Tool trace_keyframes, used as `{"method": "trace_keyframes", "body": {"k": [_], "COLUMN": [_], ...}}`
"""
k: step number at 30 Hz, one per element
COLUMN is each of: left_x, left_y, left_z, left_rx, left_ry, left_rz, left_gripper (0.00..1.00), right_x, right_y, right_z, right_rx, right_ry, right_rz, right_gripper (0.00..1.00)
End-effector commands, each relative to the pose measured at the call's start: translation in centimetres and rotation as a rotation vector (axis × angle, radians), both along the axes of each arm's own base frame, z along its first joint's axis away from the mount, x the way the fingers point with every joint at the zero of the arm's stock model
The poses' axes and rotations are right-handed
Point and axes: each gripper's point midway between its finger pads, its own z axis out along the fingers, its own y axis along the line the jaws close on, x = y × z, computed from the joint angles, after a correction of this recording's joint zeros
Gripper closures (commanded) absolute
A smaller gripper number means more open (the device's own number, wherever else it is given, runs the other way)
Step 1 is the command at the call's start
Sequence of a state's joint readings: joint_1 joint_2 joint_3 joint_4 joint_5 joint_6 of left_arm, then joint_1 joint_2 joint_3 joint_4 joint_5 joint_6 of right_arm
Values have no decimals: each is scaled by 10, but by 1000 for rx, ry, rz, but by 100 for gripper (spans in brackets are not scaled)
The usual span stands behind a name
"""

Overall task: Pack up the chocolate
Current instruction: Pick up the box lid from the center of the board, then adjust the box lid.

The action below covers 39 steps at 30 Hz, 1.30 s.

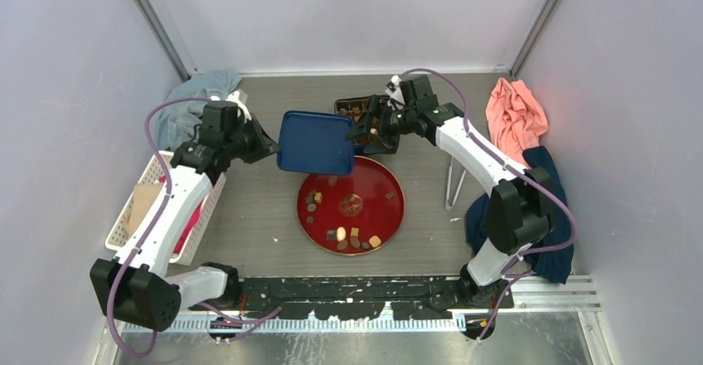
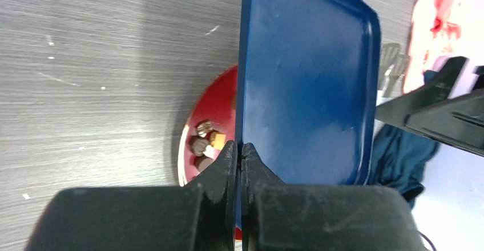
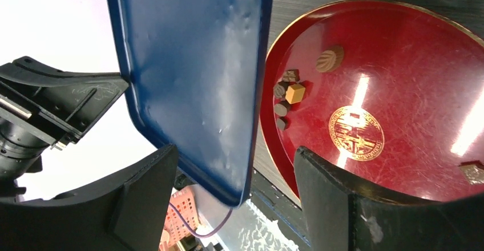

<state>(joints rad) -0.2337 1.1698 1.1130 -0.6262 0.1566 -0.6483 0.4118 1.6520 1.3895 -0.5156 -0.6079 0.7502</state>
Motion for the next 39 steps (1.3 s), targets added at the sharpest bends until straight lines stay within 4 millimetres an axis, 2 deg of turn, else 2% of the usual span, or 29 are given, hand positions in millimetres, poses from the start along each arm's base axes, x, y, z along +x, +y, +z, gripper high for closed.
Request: {"method": "trace_keyframes", "body": {"k": [1,6,10,12,14,16,23,25,29,32,34,37,39], "left_x": [10,11,12,12,14,15,22,23,23,23,23,24,26], "left_y": [-25,-29,-33,-35,-37,-39,-43,-44,-43,-39,-34,-31,-39], "left_z": [56,65,67,65,63,63,71,73,73,75,77,86,98], "left_rx": [-165,-205,-225,-229,-234,-242,-257,-259,-250,-221,-188,-184,-206], "left_ry": [-157,-175,-176,-171,-164,-161,-168,-167,-159,-160,-159,-173,-192], "left_rz": [-59,-64,-76,-87,-92,-100,-109,-117,-110,-104,-98,-122,-173], "left_gripper": [100,100,100,100,100,100,98,82,49,9,1,0,0], "right_x": [7,10,15,17,19,20,19,18,18,20,22,30,34], "right_y": [17,23,32,37,45,47,43,40,23,2,-17,-60,-92], "right_z": [25,24,46,64,91,107,111,107,91,91,86,76,73], "right_rx": [148,194,276,348,458,497,466,442,251,87,-48,-333,-581], "right_ry": [-40,-31,-54,-60,-83,-105,-110,-99,-155,-224,-263,-337,-397], "right_rz": [24,21,33,41,63,69,35,17,-28,-62,-100,-187,-234], "right_gripper": [20,20,26,36,47,55,87,98,99,99,99,99,99]}}
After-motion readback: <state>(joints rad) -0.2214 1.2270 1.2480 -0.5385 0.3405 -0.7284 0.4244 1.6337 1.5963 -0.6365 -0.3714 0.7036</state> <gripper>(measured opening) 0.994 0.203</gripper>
